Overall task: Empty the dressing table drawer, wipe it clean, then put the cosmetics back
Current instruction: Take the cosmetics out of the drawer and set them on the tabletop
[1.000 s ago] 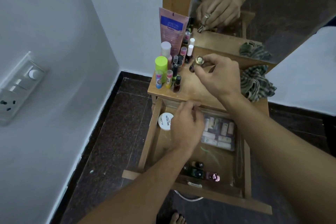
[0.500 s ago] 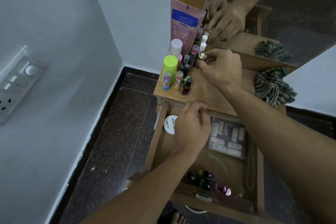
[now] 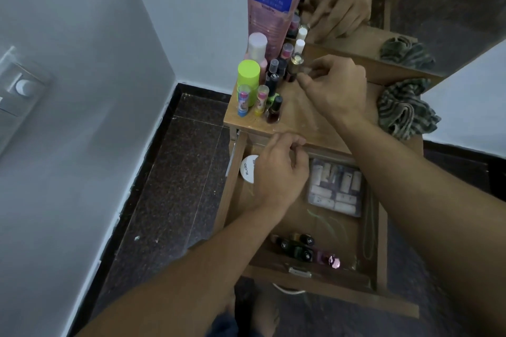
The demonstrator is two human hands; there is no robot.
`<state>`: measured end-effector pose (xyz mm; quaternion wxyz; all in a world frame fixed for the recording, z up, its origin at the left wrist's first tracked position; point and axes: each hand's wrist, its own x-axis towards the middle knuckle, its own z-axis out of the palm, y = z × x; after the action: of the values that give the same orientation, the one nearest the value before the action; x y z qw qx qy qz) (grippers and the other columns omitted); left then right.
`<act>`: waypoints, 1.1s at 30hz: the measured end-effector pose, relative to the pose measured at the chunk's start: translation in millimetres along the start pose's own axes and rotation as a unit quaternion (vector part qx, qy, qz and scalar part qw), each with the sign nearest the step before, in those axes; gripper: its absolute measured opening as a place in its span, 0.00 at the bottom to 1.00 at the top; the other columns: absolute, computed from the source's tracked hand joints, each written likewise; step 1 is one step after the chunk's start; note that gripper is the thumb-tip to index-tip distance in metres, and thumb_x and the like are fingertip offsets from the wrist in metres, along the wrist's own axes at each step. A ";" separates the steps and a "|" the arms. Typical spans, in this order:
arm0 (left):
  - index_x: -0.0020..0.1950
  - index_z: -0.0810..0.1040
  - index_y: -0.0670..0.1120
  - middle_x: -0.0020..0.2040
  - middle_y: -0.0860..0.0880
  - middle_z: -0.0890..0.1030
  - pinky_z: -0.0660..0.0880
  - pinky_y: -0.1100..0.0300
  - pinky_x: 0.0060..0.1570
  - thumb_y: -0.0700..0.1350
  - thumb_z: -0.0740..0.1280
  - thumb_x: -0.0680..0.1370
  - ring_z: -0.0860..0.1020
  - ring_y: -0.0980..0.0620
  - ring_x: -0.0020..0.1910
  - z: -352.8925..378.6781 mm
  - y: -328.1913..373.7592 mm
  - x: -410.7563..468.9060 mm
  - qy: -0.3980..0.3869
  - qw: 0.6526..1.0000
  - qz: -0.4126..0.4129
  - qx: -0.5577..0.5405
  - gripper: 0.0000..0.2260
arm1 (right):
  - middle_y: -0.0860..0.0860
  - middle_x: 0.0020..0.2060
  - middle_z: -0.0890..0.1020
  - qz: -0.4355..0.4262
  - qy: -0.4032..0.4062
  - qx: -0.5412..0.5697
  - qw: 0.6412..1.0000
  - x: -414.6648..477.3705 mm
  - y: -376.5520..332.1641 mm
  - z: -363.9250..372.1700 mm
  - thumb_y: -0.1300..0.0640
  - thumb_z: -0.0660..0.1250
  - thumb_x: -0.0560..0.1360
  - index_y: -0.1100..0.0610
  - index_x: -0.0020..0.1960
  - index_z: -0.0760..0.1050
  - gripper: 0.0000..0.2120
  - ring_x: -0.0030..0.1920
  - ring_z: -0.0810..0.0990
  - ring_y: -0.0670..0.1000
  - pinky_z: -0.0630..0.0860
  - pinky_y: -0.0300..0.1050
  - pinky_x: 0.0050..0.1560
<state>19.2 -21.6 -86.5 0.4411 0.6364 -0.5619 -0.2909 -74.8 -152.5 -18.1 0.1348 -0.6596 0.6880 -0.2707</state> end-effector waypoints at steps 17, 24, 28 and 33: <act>0.57 0.82 0.52 0.54 0.53 0.84 0.78 0.55 0.51 0.45 0.65 0.80 0.81 0.53 0.45 -16.1 -21.1 -57.2 -0.191 0.969 -0.092 0.131 0.09 | 0.38 0.44 0.83 -0.126 -0.377 -0.034 0.917 -172.0 85.1 -45.8 0.58 0.72 0.72 0.46 0.55 0.86 0.14 0.38 0.76 0.33 0.75 0.36 0.47; 0.57 0.82 0.54 0.53 0.53 0.84 0.77 0.57 0.51 0.48 0.65 0.79 0.81 0.54 0.49 -13.4 -7.2 -65.1 -0.185 0.969 -0.089 0.135 0.09 | 0.35 0.40 0.72 -0.149 -0.467 -0.105 0.865 -174.1 76.0 -47.3 0.56 0.75 0.70 0.43 0.60 0.83 0.20 0.39 0.70 0.38 0.68 0.38 0.46; 0.56 0.82 0.53 0.53 0.52 0.84 0.78 0.54 0.53 0.51 0.63 0.80 0.81 0.52 0.50 -12.7 -7.4 -67.5 -0.180 0.970 -0.083 0.137 0.10 | 0.39 0.46 0.73 -0.149 -0.475 -0.122 0.859 -178.7 78.2 -38.5 0.55 0.76 0.69 0.42 0.59 0.82 0.20 0.46 0.73 0.46 0.72 0.42 0.49; 0.53 0.82 0.52 0.52 0.51 0.84 0.76 0.55 0.51 0.51 0.62 0.81 0.80 0.51 0.50 -12.6 -11.0 -71.4 -0.180 0.970 -0.076 0.143 0.09 | 0.39 0.45 0.75 -0.157 -0.465 -0.125 0.863 -180.5 82.9 -31.5 0.54 0.77 0.69 0.42 0.55 0.84 0.16 0.47 0.76 0.47 0.77 0.45 0.50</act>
<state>20.9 50.6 -99.6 0.2140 0.6706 -0.6181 -0.3499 -144.3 29.2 -68.9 0.3114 -0.8194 0.4611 0.1376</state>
